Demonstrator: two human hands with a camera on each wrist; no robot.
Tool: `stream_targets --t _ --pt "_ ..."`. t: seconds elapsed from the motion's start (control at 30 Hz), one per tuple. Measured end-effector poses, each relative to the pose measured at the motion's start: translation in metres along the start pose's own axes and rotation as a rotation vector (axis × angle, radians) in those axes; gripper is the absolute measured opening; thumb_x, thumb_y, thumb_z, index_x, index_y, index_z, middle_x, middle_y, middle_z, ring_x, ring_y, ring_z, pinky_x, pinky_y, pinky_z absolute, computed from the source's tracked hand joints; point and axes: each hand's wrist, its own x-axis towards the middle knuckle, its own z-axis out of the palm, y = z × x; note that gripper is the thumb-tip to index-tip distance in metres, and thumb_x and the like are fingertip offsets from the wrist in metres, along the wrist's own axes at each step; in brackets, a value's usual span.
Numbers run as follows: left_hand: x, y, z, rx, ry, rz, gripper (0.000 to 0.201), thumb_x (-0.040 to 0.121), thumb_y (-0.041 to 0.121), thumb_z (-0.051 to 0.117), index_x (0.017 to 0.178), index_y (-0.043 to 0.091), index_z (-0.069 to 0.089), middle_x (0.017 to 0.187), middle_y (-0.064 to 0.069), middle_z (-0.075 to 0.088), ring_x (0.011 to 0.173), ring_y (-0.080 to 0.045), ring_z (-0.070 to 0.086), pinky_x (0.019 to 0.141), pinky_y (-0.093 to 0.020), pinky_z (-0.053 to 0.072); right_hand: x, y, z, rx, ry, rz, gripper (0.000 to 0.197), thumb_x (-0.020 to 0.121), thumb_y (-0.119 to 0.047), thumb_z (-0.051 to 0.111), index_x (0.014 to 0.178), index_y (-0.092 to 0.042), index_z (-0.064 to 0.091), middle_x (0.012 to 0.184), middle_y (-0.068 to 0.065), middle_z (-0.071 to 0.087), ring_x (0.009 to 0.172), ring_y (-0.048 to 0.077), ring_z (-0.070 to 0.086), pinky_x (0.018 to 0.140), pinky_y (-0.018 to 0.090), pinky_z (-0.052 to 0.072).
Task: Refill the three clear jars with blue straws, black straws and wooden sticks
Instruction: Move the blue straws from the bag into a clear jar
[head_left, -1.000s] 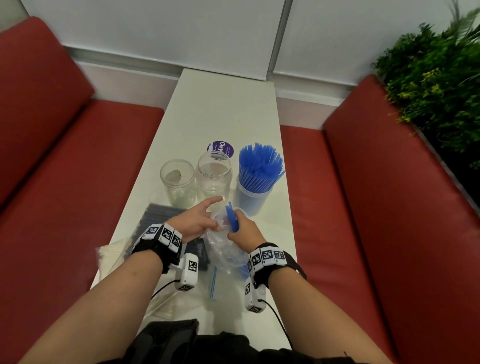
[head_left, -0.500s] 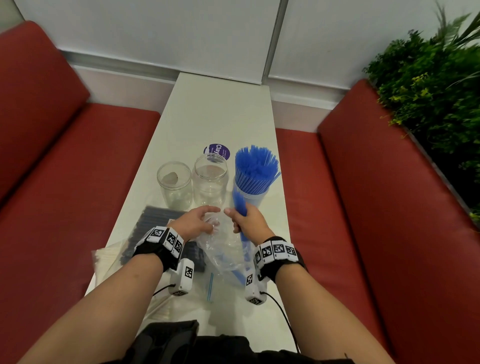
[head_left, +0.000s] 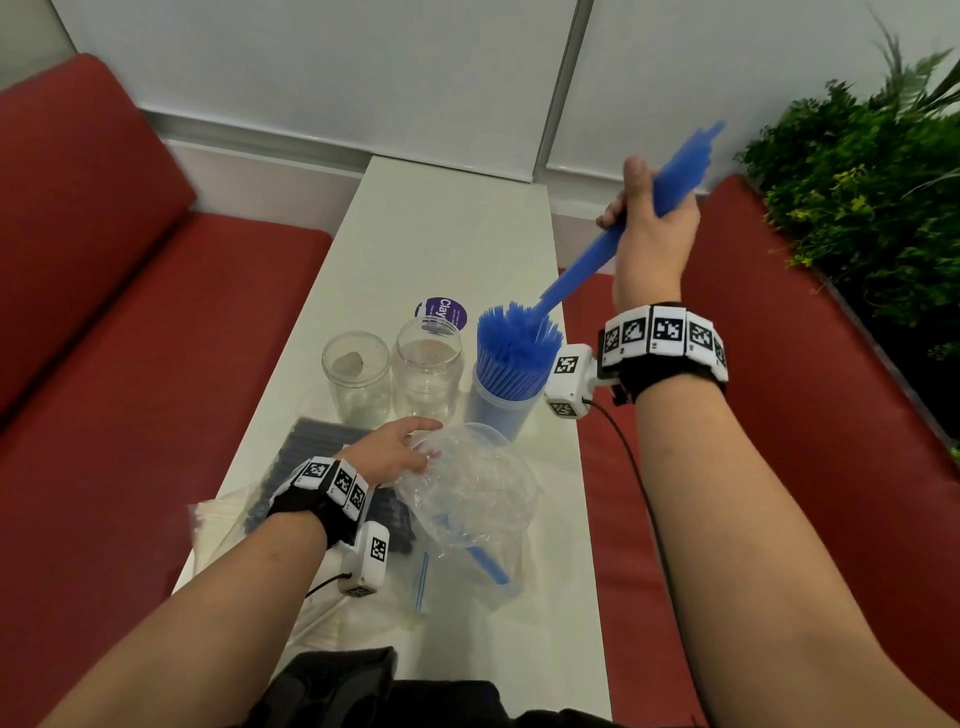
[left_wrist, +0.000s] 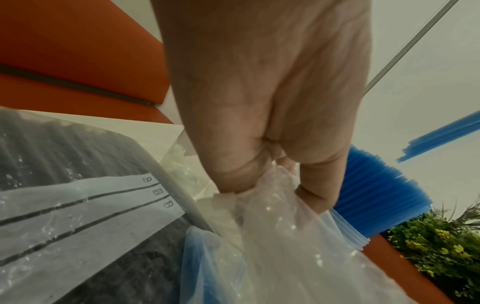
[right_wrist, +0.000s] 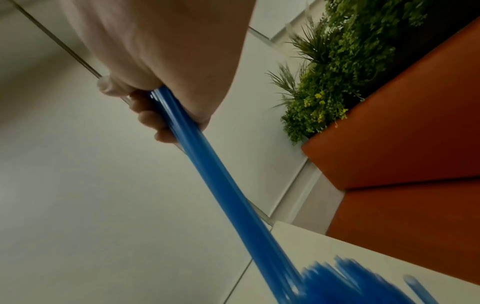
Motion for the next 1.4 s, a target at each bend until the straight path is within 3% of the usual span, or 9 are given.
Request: stream_targets --t 0.33,0.5,0.63,0.73,0.97,1.1,1.23,1.33,1.4 --pt "0.003 0.000 -0.001 -0.075 -0.010 -0.013 0.065 0.086 -0.017 0.059 0.140 0.018 0.053 0.127 -0.019 0.063 0.113 -0.026 0.067 0.100 -0.047 0.053 -0.012 0.036 -0.019 -0.023 0.070 0.090 0.030 0.095 -0.024 0.071 0.069 -0.020 0.056 0.059 -0.001 0.050 0.057 0.017 0.048 0.063 0.037 0.046" --pt "0.005 0.000 -0.003 -0.084 -0.015 -0.018 0.065 0.086 -0.018 0.059 0.139 0.019 0.053 0.126 -0.020 0.063 0.111 -0.023 0.067 0.099 -0.045 0.054 0.002 0.033 -0.026 -0.033 0.184 0.065 0.021 0.095 -0.025 0.070 0.091 -0.012 0.054 0.063 -0.001 0.053 0.058 0.017 0.052 0.064 0.035 0.051" --pt "0.008 -0.004 -0.005 -0.081 -0.014 -0.015 0.064 0.086 -0.017 0.059 0.139 0.018 0.053 0.122 -0.018 0.066 0.111 -0.025 0.067 0.099 -0.046 0.054 0.009 0.034 -0.031 -0.038 0.247 0.055 0.018 0.097 -0.023 0.068 0.095 -0.013 0.053 0.064 -0.002 0.053 0.057 0.016 0.053 0.064 0.033 0.052" --pt "0.011 -0.005 -0.005 -0.093 -0.018 -0.017 0.064 0.086 -0.017 0.059 0.138 0.019 0.053 0.118 -0.016 0.069 0.102 -0.021 0.070 0.090 -0.039 0.058 0.007 0.039 -0.028 -0.064 0.187 0.079 0.018 0.095 -0.020 0.070 0.090 -0.013 0.054 0.061 -0.004 0.054 0.056 0.015 0.053 0.061 0.032 0.051" --pt "0.015 -0.008 -0.008 -0.087 -0.024 -0.016 0.065 0.084 -0.015 0.061 0.134 0.025 0.057 0.118 -0.015 0.069 0.109 -0.025 0.069 0.096 -0.045 0.056 -0.014 0.063 -0.001 -0.221 -0.254 0.087 0.014 0.092 -0.021 0.071 0.081 -0.021 0.061 0.064 -0.003 0.059 0.064 0.015 0.058 0.068 0.029 0.052" --pt "0.014 -0.011 -0.011 -0.085 -0.019 -0.021 0.065 0.083 -0.014 0.063 0.133 0.028 0.058 0.118 -0.014 0.070 0.111 -0.027 0.069 0.098 -0.049 0.054 -0.026 0.092 -0.008 -0.294 -0.251 0.167 0.009 0.094 -0.012 0.067 0.087 -0.014 0.062 0.071 0.000 0.064 0.072 0.016 0.063 0.080 0.035 0.054" --pt "0.014 -0.015 -0.015 -0.107 -0.018 -0.027 0.066 0.082 -0.015 0.063 0.134 0.026 0.057 0.120 -0.015 0.070 0.111 -0.028 0.069 0.099 -0.053 0.053 -0.036 0.103 -0.016 -0.367 -0.323 0.257 0.008 0.089 0.001 0.067 0.094 -0.006 0.065 0.086 0.010 0.068 0.079 0.016 0.065 0.083 0.032 0.054" --pt "0.014 -0.017 -0.016 -0.110 -0.023 -0.023 0.067 0.082 -0.015 0.063 0.136 0.023 0.056 0.121 -0.016 0.069 0.113 -0.030 0.068 0.101 -0.053 0.052 -0.027 0.085 -0.006 -0.365 -0.263 0.155 0.021 0.085 -0.002 0.071 0.095 -0.019 0.065 0.095 0.011 0.070 0.084 0.022 0.068 0.079 0.032 0.056" --pt "0.015 -0.017 -0.015 -0.107 -0.022 -0.019 0.067 0.082 -0.015 0.062 0.137 0.023 0.056 0.122 -0.016 0.069 0.113 -0.029 0.068 0.101 -0.052 0.052 -0.016 0.067 0.004 -0.320 -0.256 0.032 0.022 0.085 -0.005 0.067 0.095 -0.023 0.062 0.089 0.006 0.069 0.085 0.027 0.070 0.081 0.035 0.057"
